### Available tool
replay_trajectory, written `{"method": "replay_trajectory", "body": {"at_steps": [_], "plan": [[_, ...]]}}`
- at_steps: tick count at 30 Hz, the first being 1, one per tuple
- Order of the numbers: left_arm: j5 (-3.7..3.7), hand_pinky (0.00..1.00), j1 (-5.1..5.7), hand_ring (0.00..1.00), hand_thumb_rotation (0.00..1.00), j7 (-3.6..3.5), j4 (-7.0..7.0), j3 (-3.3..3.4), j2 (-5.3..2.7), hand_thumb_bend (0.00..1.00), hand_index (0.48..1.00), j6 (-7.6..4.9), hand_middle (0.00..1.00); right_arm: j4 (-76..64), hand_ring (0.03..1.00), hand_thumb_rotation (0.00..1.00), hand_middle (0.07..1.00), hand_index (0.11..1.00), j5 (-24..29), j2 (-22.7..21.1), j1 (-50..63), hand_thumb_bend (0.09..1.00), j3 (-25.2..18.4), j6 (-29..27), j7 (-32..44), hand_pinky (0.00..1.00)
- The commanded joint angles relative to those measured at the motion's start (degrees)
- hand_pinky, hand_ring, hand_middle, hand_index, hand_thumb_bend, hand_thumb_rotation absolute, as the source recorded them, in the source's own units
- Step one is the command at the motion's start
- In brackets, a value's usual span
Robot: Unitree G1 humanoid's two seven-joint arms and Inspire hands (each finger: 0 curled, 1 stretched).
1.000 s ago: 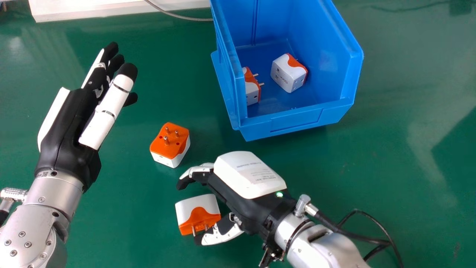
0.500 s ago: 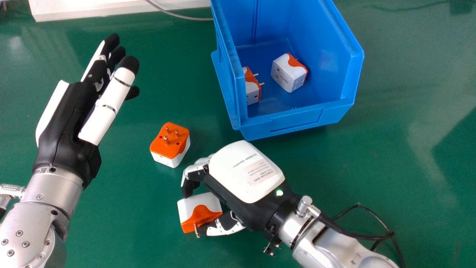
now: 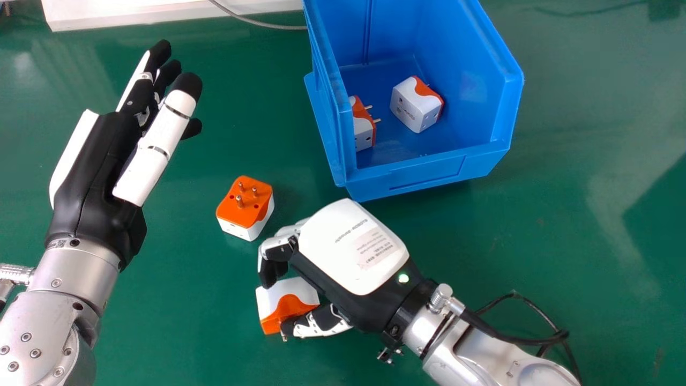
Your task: Pick all objects and put in blue box
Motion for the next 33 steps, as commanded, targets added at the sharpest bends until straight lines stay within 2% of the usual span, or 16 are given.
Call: {"method": "replay_trajectory", "body": {"at_steps": [1, 8, 21, 26, 30, 33], "plan": [[-0.2, 0.88, -0.13, 0.95, 0.79, 0.2, -1.76, 0.22, 0.21, 0.52, 0.983, -0.21, 0.99, -1.1, 0.425, 0.0, 0.516, 0.474, 0.5, 0.6, 0.4, 0.515, -0.7, -0.1, -1.3, 0.35], [-0.01, 0.88, -0.18, 0.95, 0.79, 0.24, -1.58, 0.07, 0.16, 0.51, 0.984, -0.39, 0.99, -1.0, 0.424, 0.0, 0.515, 0.472, 0.7, 1.6, 1.2, 0.515, -1.2, 0.7, -1.4, 0.35], [-0.05, 0.88, -0.08, 0.95, 0.79, 0.05, -1.37, 0.44, 0.37, 0.51, 0.984, -0.64, 0.99, -3.9, 0.426, 0.0, 0.521, 0.466, 2.8, 1.5, 3.2, 0.515, -1.7, 1.9, 1.1, 0.35], [-0.1, 0.88, 0.19, 0.95, 0.79, -0.06, -1.5, 0.54, 0.38, 0.5, 0.984, -0.73, 0.99, -5.5, 0.431, 0.0, 0.521, 0.465, 4.8, 1.0, 4.0, 0.514, -2.3, 2.2, 4.5, 0.36], [0.16, 0.88, 0.29, 0.95, 0.79, 0.0, -1.62, 0.36, 0.37, 0.49, 0.985, -0.84, 0.99, -9.4, 0.436, 0.0, 0.52, 0.466, 8.1, 0.4, 5.2, 0.513, -3.4, 4.4, 12.6, 0.39], [0.48, 0.88, 0.29, 0.95, 0.79, -0.1, -1.05, 0.17, 0.44, 0.49, 0.984, -1.36, 0.99, -12.1, 0.471, 0.0, 0.521, 0.467, 9.3, 0.2, 6.1, 0.513, -4.1, 6.5, 17.3, 0.41]]}}
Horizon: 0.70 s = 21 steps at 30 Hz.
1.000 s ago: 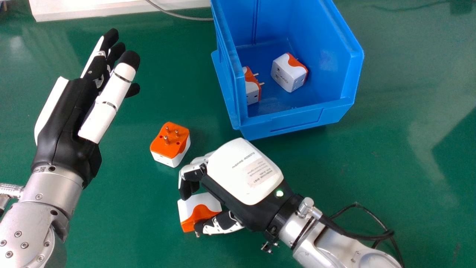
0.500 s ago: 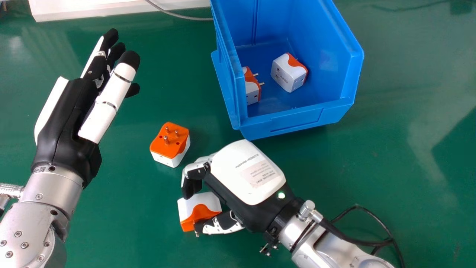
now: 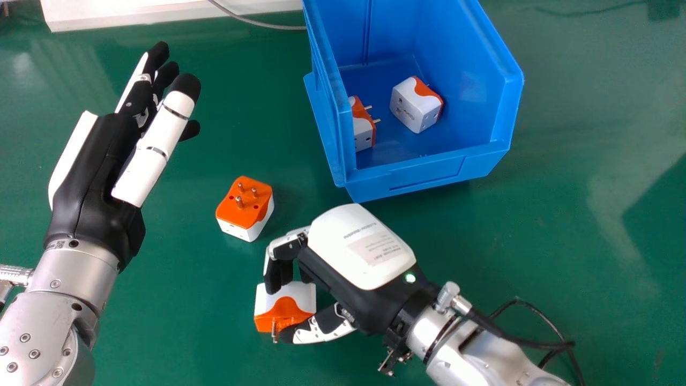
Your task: Pick all objects and put in blue box
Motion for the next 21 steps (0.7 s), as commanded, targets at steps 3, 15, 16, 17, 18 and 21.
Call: {"method": "replay_trajectory", "body": {"at_steps": [3, 15, 16, 17, 18, 21], "plan": [[0.57, 0.88, 0.29, 0.95, 0.79, -0.19, -0.5, -0.13, 0.34, 0.49, 0.981, -1.99, 0.98, -4.1, 0.541, 0.05, 0.586, 0.477, 1.3, -0.7, 1.6, 0.51, -1.1, 2.3, 4.6, 0.46], [1.11, 0.87, 1.42, 0.94, 0.79, -0.22, 0.62, -1.08, 0.02, 0.48, 0.971, -4.17, 0.98, -5.3, 0.721, 0.24, 0.774, 0.699, 1.5, -1.1, 2.1, 0.577, -1.5, 2.7, 7.8, 0.59], [0.93, 0.87, 1.58, 0.94, 0.79, -0.31, 0.6, -0.92, 0.08, 0.49, 0.971, -4.21, 0.98, -4.8, 0.735, 0.25, 0.788, 0.715, 1.6, -1.0, 1.9, 0.58, -1.5, 2.5, 7.5, 0.6], [0.78, 0.87, 1.71, 0.94, 0.79, -0.36, 0.59, -0.76, 0.12, 0.49, 0.971, -4.19, 0.98, -4.3, 0.755, 0.26, 0.808, 0.738, 1.6, -0.9, 1.7, 0.583, -1.5, 2.2, 7.1, 0.61], [0.69, 0.87, 1.83, 0.94, 0.79, -0.4, 0.64, -0.66, 0.13, 0.49, 0.972, -4.24, 0.98, -4.1, 0.762, 0.26, 0.815, 0.747, 1.6, -0.9, 1.6, 0.584, -1.5, 2.1, 6.8, 0.62], [0.97, 0.87, 2.14, 0.94, 0.79, -0.36, 1.11, -0.74, 0.09, 0.49, 0.975, -4.74, 0.98, -3.8, 0.78, 0.27, 0.833, 0.772, 1.0, -1.0, 1.3, 0.587, -1.4, 2.2, 6.4, 0.63]]}}
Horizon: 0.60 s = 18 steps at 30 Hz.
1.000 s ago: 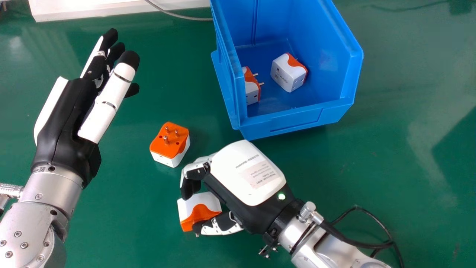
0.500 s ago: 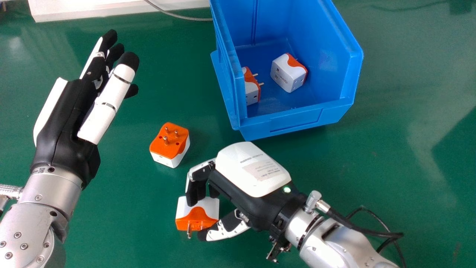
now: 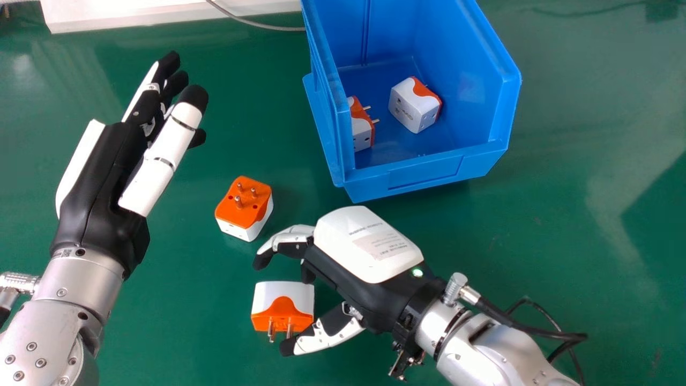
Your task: Pick all objects and put in blue box
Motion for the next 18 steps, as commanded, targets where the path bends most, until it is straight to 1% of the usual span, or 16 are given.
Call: {"method": "replay_trajectory", "body": {"at_steps": [1, 5, 8, 11, 12, 13, 14, 16, 17, 18], "plan": [[0.38, 0.87, 0.19, 0.94, 0.79, 0.03, -0.2, 0.34, 0.11, 0.5, 0.976, -1.77, 0.98, 0.3, 0.785, 0.27, 0.837, 0.778, -0.5, -0.3, 0.0, 0.587, 0.1, 0.0, 0.0, 0.64], [0.74, 0.87, 0.66, 0.95, 0.8, 0.48, -0.31, 0.15, -0.07, 0.5, 0.978, -1.64, 0.98, 0.2, 0.804, 0.29, 0.853, 0.797, -0.8, 0.1, 0.3, 0.584, 0.3, 0.3, -0.2, 0.65], [0.58, 0.87, 1.23, 0.95, 0.8, 0.66, -0.83, 0.26, -0.26, 0.5, 0.979, -1.5, 0.98, 0.2, 0.817, 0.31, 0.862, 0.807, -1.1, 0.3, 0.4, 0.58, 0.4, 0.5, -0.5, 0.66], [-0.02, 0.87, 2.27, 0.94, 0.8, 0.74, -1.48, 0.68, -0.79, 0.5, 0.978, -1.68, 0.98, 1.1, 0.821, 0.31, 0.868, 0.811, -1.4, 0.7, 0.2, 0.579, 0.5, 0.5, -1.1, 0.66], [-0.39, 0.87, 2.66, 0.94, 0.8, 0.75, -1.78, 0.93, -1.1, 0.5, 0.978, -1.77, 0.98, 1.7, 0.822, 0.31, 0.868, 0.811, -1.6, 0.7, 0.0, 0.58, 0.5, 0.5, -1.5, 0.66], [-0.73, 0.87, 3.12, 0.95, 0.8, 0.72, -1.88, 1.2, -1.37, 0.5, 0.978, -2.06, 0.98, 2.2, 0.823, 0.32, 0.868, 0.811, -1.8, 0.8, -0.1, 0.58, 0.5, 0.4, -1.9, 0.66], [-1.08, 0.87, 3.62, 0.95, 0.8, 0.68, -1.69, 1.5, -1.69, 0.5, 0.979, -2.58, 0.98, 2.8, 0.823, 0.32, 0.868, 0.811, -2.0, 0.8, -0.1, 0.58, 0.6, 0.2, -2.5, 0.66], [-1.54, 0.88, 4.48, 0.95, 0.8, 0.6, -1.48, 1.94, -2.23, 0.5, 0.98, -3.46, 0.98, 3.7, 0.825, 0.32, 0.867, 0.811, -2.4, 0.9, -0.1, 0.58, 0.8, 0.0, -3.4, 0.67], [-1.65, 0.88, 4.78, 0.95, 0.8, 0.54, -1.51, 2.11, -2.49, 0.5, 0.98, -3.73, 0.98, 4.0, 0.825, 0.32, 0.866, 0.811, -2.5, 0.9, -0.2, 0.58, 0.9, 0.0, -3.8, 0.67], [-1.78, 0.88, 5.47, 0.95, 0.8, 0.51, -1.85, 2.33, -2.86, 0.51, 0.981, -4.14, 0.98, 4.4, 0.825, 0.32, 0.866, 0.811, -2.8, 0.9, -0.1, 0.579, 1.1, -0.1, -4.3, 0.67]]}}
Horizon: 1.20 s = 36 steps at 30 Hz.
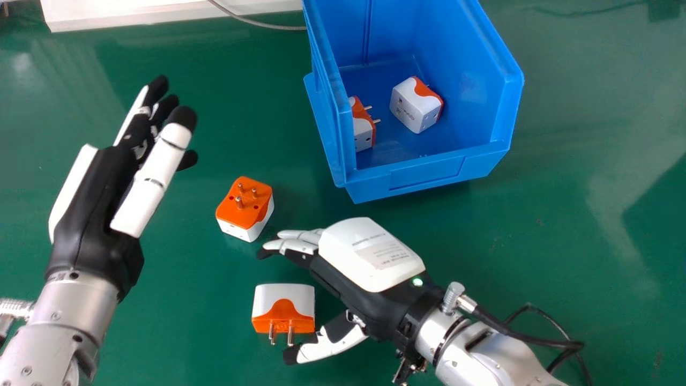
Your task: Pick all objects and put in blue box
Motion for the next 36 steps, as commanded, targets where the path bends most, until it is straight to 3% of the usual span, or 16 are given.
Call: {"method": "replay_trajectory", "body": {"at_steps": [1, 4, 5, 8, 10, 16, 18, 28, 36], "plan": [[-1.02, 0.88, 1.28, 0.95, 0.8, 0.26, -2.19, 1.04, -0.84, 0.51, 0.981, -2.29, 0.98, 0.3, 0.825, 0.32, 0.865, 0.81, -0.9, 0.6, -0.8, 0.579, 0.4, -0.8, -2.0, 0.67], [-1.56, 0.89, 2.68, 0.95, 0.81, 0.57, -3.41, 1.85, -1.55, 0.51, 0.987, -2.75, 0.99, 1.1, 0.825, 0.32, 0.865, 0.809, -1.2, 1.0, -1.3, 0.579, 0.5, -0.5, -2.5, 0.67], [-2.04, 0.89, 3.3, 0.96, 0.81, 0.48, -3.86, 2.23, -1.79, 0.51, 0.989, -2.9, 0.99, 1.4, 0.825, 0.32, 0.865, 0.808, -1.3, 1.2, -1.4, 0.578, 0.5, -0.4, -2.6, 0.67], [-3.27, 0.9, 4.56, 0.96, 0.82, -0.13, -4.44, 3.07, -2.23, 0.51, 0.993, -3.42, 0.99, 2.9, 0.824, 0.32, 0.864, 0.806, -1.3, 1.5, -2.4, 0.578, 0.4, -0.8, -3.7, 0.67], [-3.6, 0.9, 5.16, 0.97, 0.82, -0.52, -4.59, 3.36, -2.18, 0.5, 0.996, -3.78, 1.0, 4.2, 0.82, 0.32, 0.858, 0.799, -1.6, 1.7, -3.1, 0.577, 0.5, -1.2, -5.1, 0.67], [-3.35, 0.91, 7.27, 0.97, 0.81, -1.48, -3.09, 4.05, -1.85, 0.47, 0.999, -6.12, 1.0, 7.1, 0.803, 0.32, 0.84, 0.783, -3.3, 2.1, -5.4, 0.58, 0.9, -0.1, -7.1, 0.65], [-3.37, 0.91, 7.71, 0.97, 0.81, -1.48, -3.08, 4.2, -1.89, 0.47, 1.0, -6.21, 1.0, 7.7, 0.8, 0.32, 0.837, 0.78, -3.3, 2.2, -6.1, 0.581, 0.9, 0.1, -7.2, 0.65], [-3.32, 0.9, 8.98, 0.97, 0.8, -0.58, -4.75, 4.47, -2.27, 0.47, 1.0, -5.41, 1.0, 12.3, 0.791, 0.34, 0.831, 0.77, -3.8, 4.1, -9.0, 0.588, 1.7, 0.4, -8.0, 0.64], [-3.3, 0.9, 8.76, 0.96, 0.8, 0.3, -5.0, 4.43, -2.22, 0.47, 1.0, -4.93, 1.0, 11.5, 0.779, 0.34, 0.823, 0.756, -6.0, 4.6, -8.6, 0.585, 4.7, 2.6, -5.6, 0.63]]}}
